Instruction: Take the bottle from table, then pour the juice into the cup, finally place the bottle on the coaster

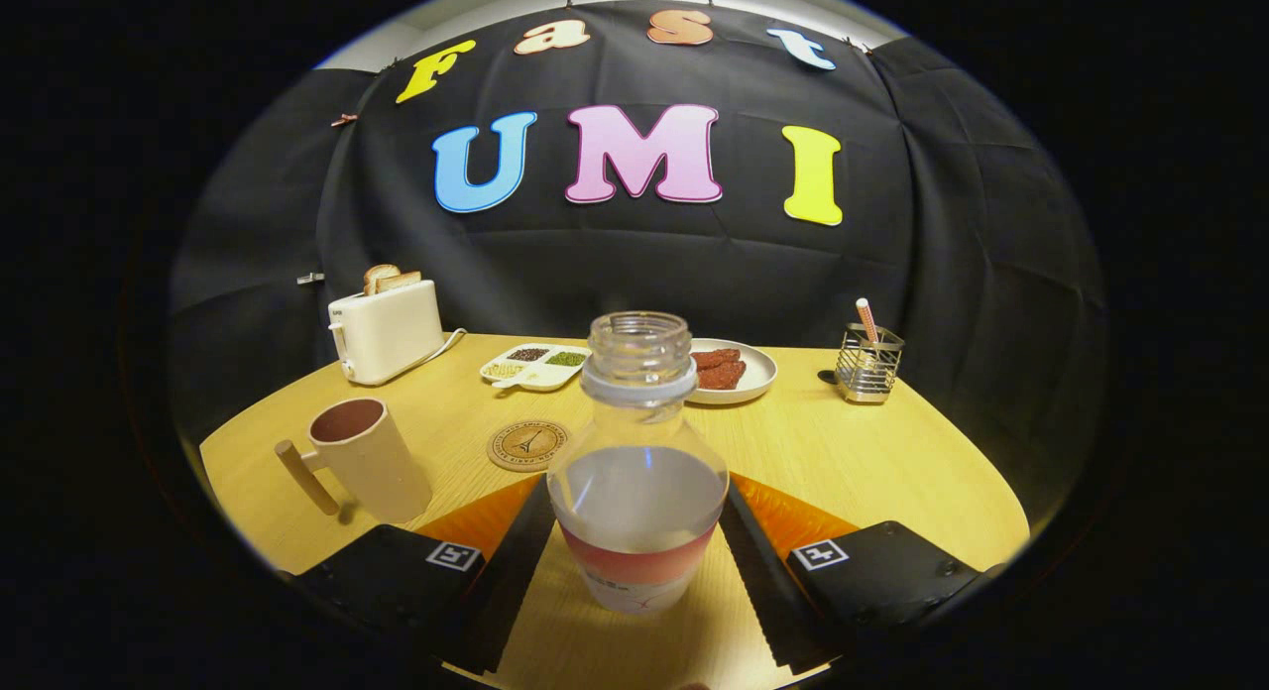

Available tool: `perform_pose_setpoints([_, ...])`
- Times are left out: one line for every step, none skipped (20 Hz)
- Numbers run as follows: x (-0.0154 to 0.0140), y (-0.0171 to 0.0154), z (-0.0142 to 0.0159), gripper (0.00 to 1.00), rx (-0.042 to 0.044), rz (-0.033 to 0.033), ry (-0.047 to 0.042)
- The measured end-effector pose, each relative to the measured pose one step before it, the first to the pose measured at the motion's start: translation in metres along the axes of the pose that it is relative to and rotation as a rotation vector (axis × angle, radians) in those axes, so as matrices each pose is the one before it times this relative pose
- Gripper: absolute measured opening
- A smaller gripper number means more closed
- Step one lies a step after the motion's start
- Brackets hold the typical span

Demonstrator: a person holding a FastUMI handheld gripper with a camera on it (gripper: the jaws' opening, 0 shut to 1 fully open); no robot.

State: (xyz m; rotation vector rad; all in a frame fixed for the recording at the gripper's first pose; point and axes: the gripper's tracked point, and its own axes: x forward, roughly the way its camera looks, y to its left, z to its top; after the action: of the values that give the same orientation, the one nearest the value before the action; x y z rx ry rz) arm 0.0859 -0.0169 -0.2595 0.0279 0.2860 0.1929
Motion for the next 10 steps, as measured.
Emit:
perform_pose_setpoints([0.00085,0.00084,-0.00118,0.96,-0.00296,0.00412,-0.00111])
perform_pose_setpoints([0.00146,0.00041,-0.00175,0.94,-0.00220,0.00308,0.00436])
perform_pose_setpoints([0.00222,-0.00107,-0.00173,0.90,0.00032,-0.00230,0.00367])
perform_pose_setpoints([-0.00130,-0.00003,0.00153,0.86,0.00766,0.00519,-0.00151])
perform_pose_setpoints([0.00137,0.00014,0.00042,0.82,0.00339,0.00183,0.00133])
perform_pose_setpoints([0.00035,-0.00034,-0.00001,0.79,-0.00203,0.00135,-0.00079])
perform_pose_setpoints([-0.00045,0.00180,0.00003,0.78,-0.00883,0.00198,0.00403])
perform_pose_setpoints([0.00104,0.00124,0.00010,0.78,-0.01593,0.00094,0.00875])
perform_pose_setpoints([-0.00184,-0.00018,0.00058,0.77,-0.01615,-0.00095,0.00680])
perform_pose_setpoints([-0.00043,0.00095,0.00332,0.76,-0.01321,0.00432,-0.00092])
